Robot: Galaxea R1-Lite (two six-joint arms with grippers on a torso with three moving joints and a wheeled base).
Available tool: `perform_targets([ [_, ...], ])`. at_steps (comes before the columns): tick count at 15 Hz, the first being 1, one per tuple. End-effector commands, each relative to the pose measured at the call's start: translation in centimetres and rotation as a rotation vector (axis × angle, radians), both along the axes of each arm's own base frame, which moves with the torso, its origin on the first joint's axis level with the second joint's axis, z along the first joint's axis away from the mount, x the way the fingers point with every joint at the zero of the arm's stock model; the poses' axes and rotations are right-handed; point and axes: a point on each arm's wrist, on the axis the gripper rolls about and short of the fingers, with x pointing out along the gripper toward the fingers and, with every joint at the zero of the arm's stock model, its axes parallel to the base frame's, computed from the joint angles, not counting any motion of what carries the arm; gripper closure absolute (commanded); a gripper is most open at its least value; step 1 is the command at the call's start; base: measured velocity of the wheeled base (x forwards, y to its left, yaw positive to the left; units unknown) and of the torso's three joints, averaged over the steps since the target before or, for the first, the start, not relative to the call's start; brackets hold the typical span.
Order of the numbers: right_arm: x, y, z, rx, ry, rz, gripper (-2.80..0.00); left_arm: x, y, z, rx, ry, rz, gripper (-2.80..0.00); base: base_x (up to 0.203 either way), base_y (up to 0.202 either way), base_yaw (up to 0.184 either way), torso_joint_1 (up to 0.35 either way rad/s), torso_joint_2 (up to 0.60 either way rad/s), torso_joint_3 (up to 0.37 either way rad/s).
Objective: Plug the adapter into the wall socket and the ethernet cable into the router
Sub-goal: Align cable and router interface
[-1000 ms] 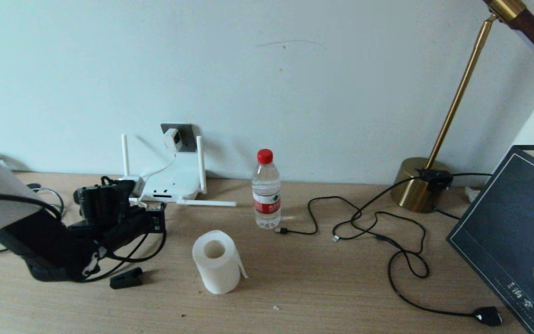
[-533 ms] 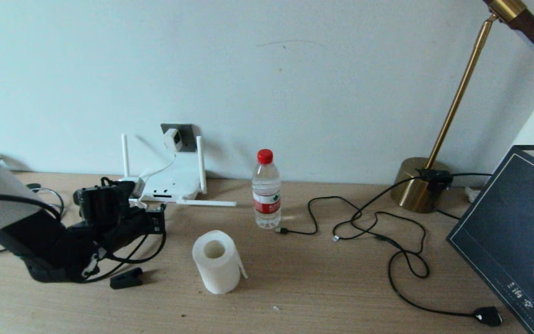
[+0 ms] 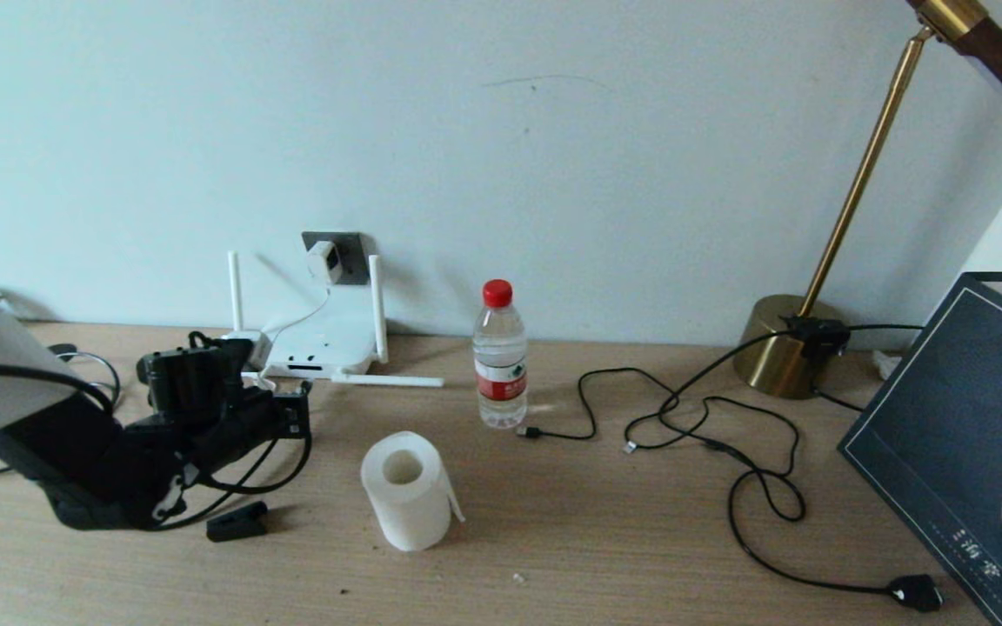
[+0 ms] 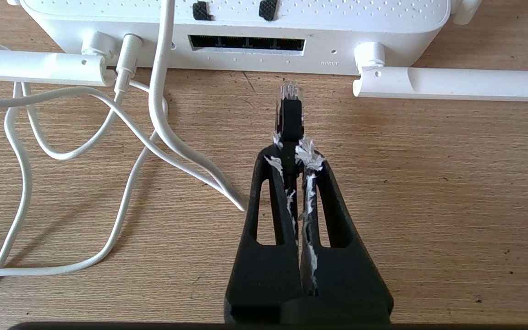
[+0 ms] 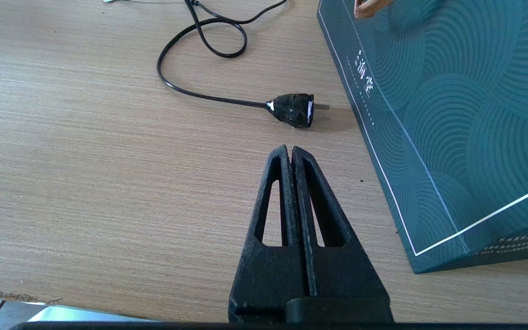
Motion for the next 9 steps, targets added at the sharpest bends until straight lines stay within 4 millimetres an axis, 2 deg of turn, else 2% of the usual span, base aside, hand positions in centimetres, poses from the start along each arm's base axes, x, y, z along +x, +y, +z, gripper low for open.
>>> perform_targets([
  [1, 0.01, 0.0, -0.02, 0.0, 0.003, 0.001, 0.0, 0.03, -0.01, 0.09, 0.0, -0.007, -0.001, 0.0, 0.0, 0.0, 0.0, 0.0, 0.0, 0.0],
  [9, 0.01, 0.0, -0.02, 0.0, 0.003, 0.001, 0.0, 0.03, -0.01, 0.29, 0.0, -0.013, -0.001, 0.0, 0.0, 0.0, 0.0, 0.0, 0.0, 0.0],
])
